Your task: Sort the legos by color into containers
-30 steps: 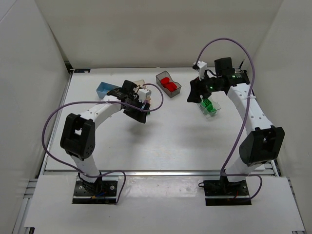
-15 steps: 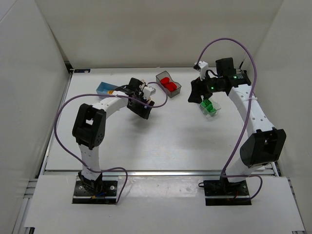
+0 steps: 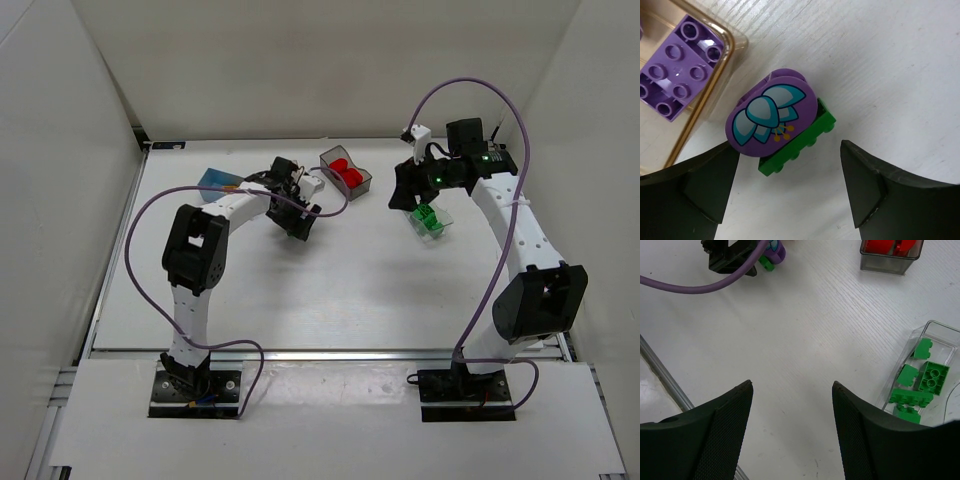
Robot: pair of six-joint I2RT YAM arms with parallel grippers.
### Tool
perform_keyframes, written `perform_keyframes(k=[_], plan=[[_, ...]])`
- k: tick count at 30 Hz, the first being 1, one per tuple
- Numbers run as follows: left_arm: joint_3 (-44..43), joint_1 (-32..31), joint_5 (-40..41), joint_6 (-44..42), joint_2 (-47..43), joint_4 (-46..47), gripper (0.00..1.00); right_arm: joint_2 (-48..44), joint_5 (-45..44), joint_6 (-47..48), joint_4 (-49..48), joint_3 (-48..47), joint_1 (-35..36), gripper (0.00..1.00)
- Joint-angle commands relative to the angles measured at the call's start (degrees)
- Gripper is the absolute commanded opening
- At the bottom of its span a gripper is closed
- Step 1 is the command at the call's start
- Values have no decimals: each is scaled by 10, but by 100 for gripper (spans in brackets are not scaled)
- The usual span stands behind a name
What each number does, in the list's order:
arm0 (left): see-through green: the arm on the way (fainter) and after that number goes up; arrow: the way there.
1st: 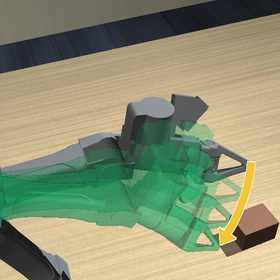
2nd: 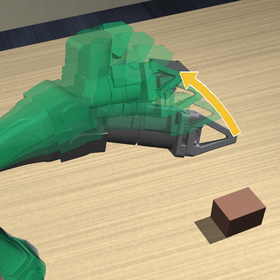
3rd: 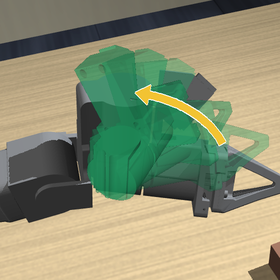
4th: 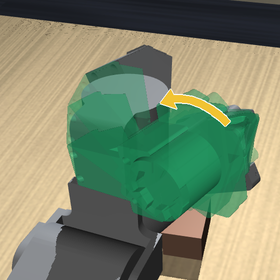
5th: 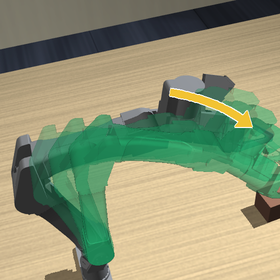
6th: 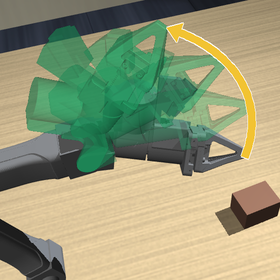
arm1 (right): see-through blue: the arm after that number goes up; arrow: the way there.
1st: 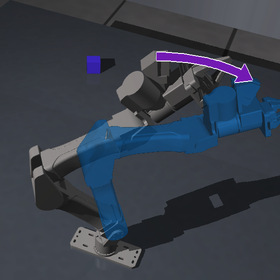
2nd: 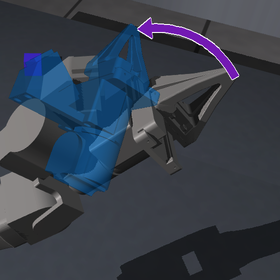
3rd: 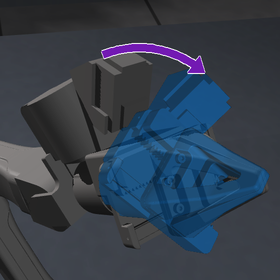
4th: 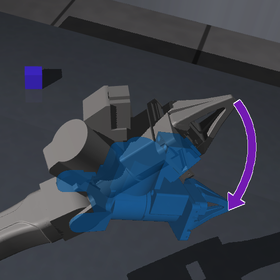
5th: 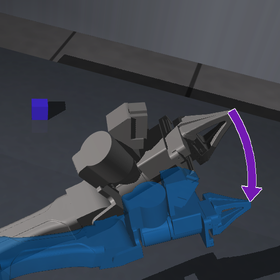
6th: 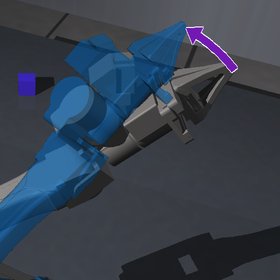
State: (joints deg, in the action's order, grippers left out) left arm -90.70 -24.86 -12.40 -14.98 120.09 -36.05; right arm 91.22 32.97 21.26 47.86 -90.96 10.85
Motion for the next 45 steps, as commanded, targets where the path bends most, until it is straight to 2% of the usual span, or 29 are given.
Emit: perform_keyframes(k=[1, 5, 6, 8, 10, 11, 14, 20, 24, 25, 27, 28, 30, 32, 36, 38, 41, 43, 45], plan=[[-21, 2, 6, -22, -6, 3, 91, -7, 4, 5, -1, 5, -6, 68], [-26, -1, -26, -22, -6, -2, 84, -5, 5, 7, -2, 5, -6, 68], [-25, -4, -35, -23, -7, -6, 78, -4, 6, 7, -1, 4, -9, 68], [-19, -11, -46, -20, -11, -10, 71, -3, 8, 7, -2, 4, -11, 68], [-6, -18, -60, -16, -18, -11, 60, -6, 9, 7, -1, 6, -17, 68], [-3, -20, -63, -14, -21, -11, 51, -8, 10, 7, -1, 10, -18, 68], [14, -29, -77, -9, -30, -15, 37, -17, 10, 11, -1, 22, -22, 68], [39, -36, -106, -13, -50, -15, 18, -27, 14, 11, -3, 35, -23, 65], [48, -40, -119, -13, -65, -13, 11, -30, 23, 5, -5, 39, -23, 66], [51, -40, -119, -11, -71, -13, 12, -30, 24, 3, -7, 40, -23, 67], [56, -32, -114, 7, -86, -4, 25, -30, 35, -3, -8, 40, -23, 69], [59, -25, -132, 25, -93, 3, 41, -31, 40, -3, -13, 43, -23, 71], [61, 0, -139, 59, -116, 27, 55, -27, 52, -8, -37, 44, -19, 73], [53, 17, -155, 79, -137, 36, 58, -11, 42, -15, -55, 33, 1, 74], [23, 73, -215, 136, -180, 43, 85, 61, 1, -13, -96, -48, 50, 77], [8, 85, -207, 142, -194, 41, 87, 133, -18, -11, -100, -98, 79, 79], [-23, 98, -189, 147, -199, 35, 87, 238, -53, -19, -102, -246, 97, 79], [-43, 112, -187, 168, -197, 29, 88, 321, -77, -35, -91, -312, 115, 79], [-50, 135, -186, 184, -200, 26, 88, 373, -93, -46, -74, -409, 135, 76]])
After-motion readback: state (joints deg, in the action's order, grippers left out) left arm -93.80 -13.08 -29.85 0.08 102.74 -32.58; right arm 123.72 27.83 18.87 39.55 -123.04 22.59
